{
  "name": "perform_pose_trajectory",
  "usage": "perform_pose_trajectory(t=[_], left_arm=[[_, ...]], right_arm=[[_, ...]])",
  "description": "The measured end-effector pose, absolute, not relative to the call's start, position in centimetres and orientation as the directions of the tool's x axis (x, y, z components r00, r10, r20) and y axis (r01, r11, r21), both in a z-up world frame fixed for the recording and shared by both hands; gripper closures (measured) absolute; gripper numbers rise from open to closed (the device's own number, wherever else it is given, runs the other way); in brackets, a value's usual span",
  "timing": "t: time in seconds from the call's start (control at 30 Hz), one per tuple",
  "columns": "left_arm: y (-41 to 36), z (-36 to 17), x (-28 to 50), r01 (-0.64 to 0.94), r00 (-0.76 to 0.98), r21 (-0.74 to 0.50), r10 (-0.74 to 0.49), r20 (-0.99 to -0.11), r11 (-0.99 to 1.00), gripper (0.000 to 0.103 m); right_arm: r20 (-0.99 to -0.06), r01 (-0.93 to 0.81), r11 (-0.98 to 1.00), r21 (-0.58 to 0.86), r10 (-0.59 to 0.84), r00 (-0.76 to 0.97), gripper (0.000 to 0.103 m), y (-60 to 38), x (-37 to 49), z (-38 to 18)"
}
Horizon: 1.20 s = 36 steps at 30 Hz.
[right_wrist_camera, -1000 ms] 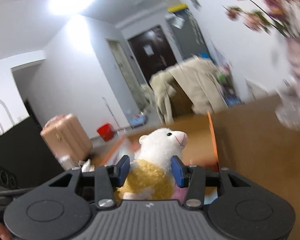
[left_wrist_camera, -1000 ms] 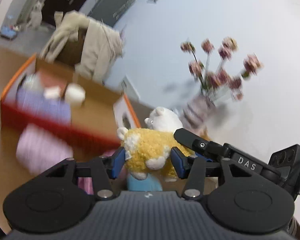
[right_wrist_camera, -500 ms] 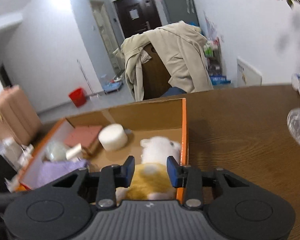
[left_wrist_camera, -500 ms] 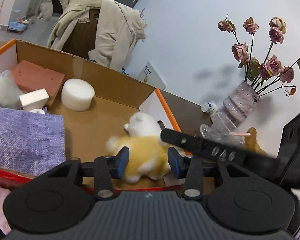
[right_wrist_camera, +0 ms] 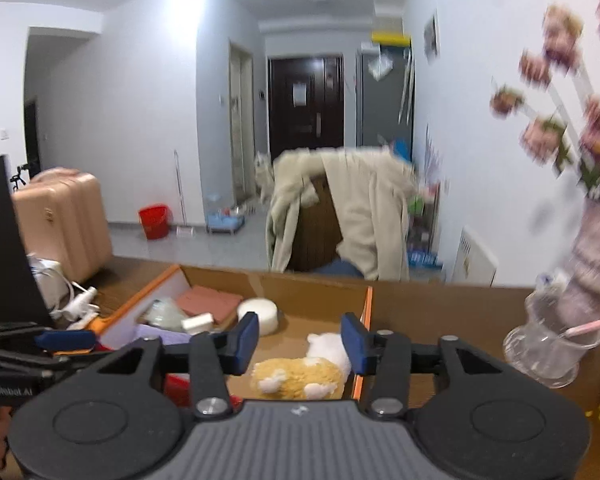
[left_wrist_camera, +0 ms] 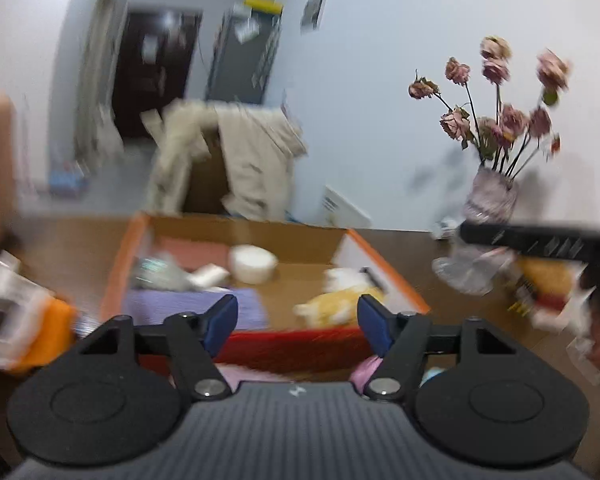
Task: Organize soft objects
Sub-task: 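Lift the plush lamb with the right tool into the box and open, then grasp the lavender fuzzy headband with the left tool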
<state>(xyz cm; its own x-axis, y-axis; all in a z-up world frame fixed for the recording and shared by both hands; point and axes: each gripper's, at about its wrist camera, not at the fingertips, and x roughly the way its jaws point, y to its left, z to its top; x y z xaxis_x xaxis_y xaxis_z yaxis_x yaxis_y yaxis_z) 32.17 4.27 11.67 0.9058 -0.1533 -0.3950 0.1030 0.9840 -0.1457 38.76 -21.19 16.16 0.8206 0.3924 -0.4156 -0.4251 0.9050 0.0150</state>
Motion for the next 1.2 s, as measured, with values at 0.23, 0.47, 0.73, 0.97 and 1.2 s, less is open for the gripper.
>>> perform_pose_trajectory(t=[0.23,0.47,0.73,0.97,1.2], left_arm=[[5.0,9.1,19.3,0.124,0.958,-0.014,-0.123,-0.259,0.992,0.012],[5.9,5.3,11.9,0.158,0.923,-0.06,-0.169,-0.345,0.986,0.01],[6.0,5.7,12.3,0.147,0.925,-0.065,-0.161,-0.343,0.987,0.01],[7.1,7.2,18.8,0.091,0.923,-0.102,-0.122,-0.366,0.991,0.019],[9.1,6.8,29.7,0.018,0.89,-0.171,-0.094,-0.447,0.985,0.032]], right_arm=[[-0.29,-0.415,0.909,-0.046,0.385,0.876,0.031,-21.1,25.6,13.7],[-0.342,-0.384,0.924,0.006,0.362,0.867,0.015,-20.7,14.1,6.5],[-0.387,-0.365,0.931,0.028,0.346,0.854,0.015,-20.9,9.9,5.0],[-0.383,-0.41,0.907,0.096,0.414,0.826,0.024,-19.9,14.3,7.2],[-0.434,-0.432,0.874,0.222,0.485,0.759,0.042,-16.2,26.0,8.2]])
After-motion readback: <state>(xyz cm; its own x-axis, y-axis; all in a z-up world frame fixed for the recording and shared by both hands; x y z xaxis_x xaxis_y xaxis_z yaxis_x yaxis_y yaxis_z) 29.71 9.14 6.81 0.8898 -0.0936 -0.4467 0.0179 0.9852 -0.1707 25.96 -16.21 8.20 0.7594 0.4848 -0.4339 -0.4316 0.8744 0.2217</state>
